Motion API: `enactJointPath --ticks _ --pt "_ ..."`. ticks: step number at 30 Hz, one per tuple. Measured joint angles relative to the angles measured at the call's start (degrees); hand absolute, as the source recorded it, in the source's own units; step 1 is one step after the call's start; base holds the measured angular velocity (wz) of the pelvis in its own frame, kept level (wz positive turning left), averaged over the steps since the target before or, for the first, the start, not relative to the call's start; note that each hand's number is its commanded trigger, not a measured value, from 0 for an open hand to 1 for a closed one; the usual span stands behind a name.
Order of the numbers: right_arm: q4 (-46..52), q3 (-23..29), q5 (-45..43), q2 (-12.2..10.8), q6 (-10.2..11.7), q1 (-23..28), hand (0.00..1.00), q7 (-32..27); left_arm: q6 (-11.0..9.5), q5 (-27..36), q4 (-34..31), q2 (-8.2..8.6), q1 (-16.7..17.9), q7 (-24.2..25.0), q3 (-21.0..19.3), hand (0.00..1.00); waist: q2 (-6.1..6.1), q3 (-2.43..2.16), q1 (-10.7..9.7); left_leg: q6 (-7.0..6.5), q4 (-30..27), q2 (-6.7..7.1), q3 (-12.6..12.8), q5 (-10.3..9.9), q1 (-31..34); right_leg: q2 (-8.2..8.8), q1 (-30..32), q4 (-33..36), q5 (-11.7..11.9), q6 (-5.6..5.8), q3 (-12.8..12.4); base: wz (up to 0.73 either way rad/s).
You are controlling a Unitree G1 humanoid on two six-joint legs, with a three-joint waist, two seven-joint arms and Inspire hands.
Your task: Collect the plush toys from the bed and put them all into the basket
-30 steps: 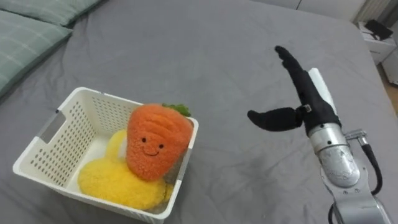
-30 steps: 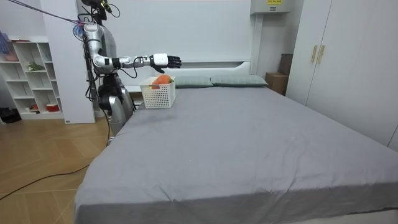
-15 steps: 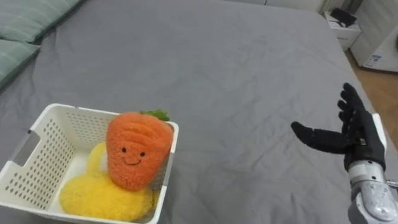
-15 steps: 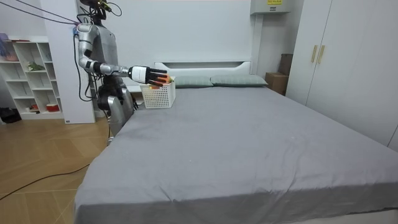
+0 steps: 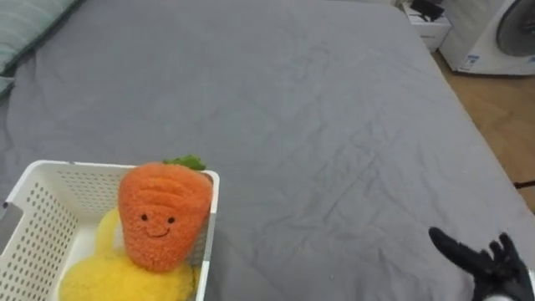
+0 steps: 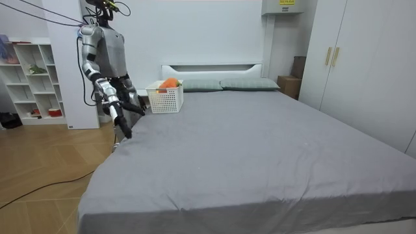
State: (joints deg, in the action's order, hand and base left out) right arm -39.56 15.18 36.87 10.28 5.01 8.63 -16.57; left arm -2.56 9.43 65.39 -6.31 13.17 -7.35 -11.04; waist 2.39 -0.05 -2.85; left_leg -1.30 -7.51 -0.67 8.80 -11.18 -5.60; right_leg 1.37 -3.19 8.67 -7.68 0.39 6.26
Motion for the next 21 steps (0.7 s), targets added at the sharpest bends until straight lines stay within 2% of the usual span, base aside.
enactJointPath --ticks 4,7,9,11,14,17,21 --pt "-7.48 2.02 0.98 -1.15 0.77 0.67 0.00 -1.48 0.00 0.05 0.14 0.06 0.26 -0.48 -0.02 0.00 0.00 0.03 -0.43 0.03 -0.03 0.00 0.06 -0.02 -0.28 -0.02 -0.37 -0.05 -0.11 0.00 0.06 0.00" --pt "-12.15 2.01 1.04 -2.13 1.18 2.17 0.00 -2.24 0.09 0.05 -0.09 0.16 0.57 -0.96 0.02 0.00 0.22 0.30 -0.85 0.11 -0.14 -0.01 -0.01 -0.25 -0.57 -0.03 -0.65 -0.03 -0.56 0.03 -0.07 0.00" --pt "-15.64 2.79 1.15 -2.92 1.23 2.76 0.00 -2.92 0.22 1.34 -0.02 0.21 1.05 -1.09 0.01 0.00 0.11 0.14 -1.84 0.10 -0.20 0.00 -0.14 -0.29 -0.66 -0.04 -0.69 0.06 -0.75 0.04 -0.24 0.00" --pt "-18.74 4.79 1.71 -3.29 1.25 2.90 0.00 -3.74 0.25 3.03 0.17 0.35 1.38 -1.00 -0.10 0.00 -0.06 0.03 -2.07 0.10 -0.17 0.03 -0.18 -0.28 -0.69 -0.02 -0.69 0.09 -0.78 0.04 -0.25 0.00" --pt "-23.18 6.90 4.11 -3.38 1.19 4.14 0.00 -3.96 0.26 4.19 0.41 0.40 1.83 -0.47 -0.67 0.00 -0.31 -0.38 -2.31 0.10 -0.12 0.11 -0.39 -0.29 -0.63 0.07 -0.77 0.06 -0.98 0.09 0.01 0.02" --pt "-27.64 7.88 6.94 -3.44 1.05 4.83 0.00 -2.07 0.79 4.45 0.60 0.45 2.03 0.99 -2.54 0.00 -0.41 -0.47 -2.31 0.11 -0.07 0.11 -0.24 -0.29 -0.66 0.07 -0.86 0.07 -1.02 0.09 -0.07 0.00" --pt "-33.32 8.48 8.05 -4.34 -2.28 5.42 0.00 4.31 1.88 3.91 0.55 0.57 2.19 2.03 -4.59 0.00 -0.51 -0.48 -1.94 0.16 -0.14 0.05 -0.25 -0.48 -0.79 0.06 -1.02 0.12 -1.04 0.07 -0.02 0.00"
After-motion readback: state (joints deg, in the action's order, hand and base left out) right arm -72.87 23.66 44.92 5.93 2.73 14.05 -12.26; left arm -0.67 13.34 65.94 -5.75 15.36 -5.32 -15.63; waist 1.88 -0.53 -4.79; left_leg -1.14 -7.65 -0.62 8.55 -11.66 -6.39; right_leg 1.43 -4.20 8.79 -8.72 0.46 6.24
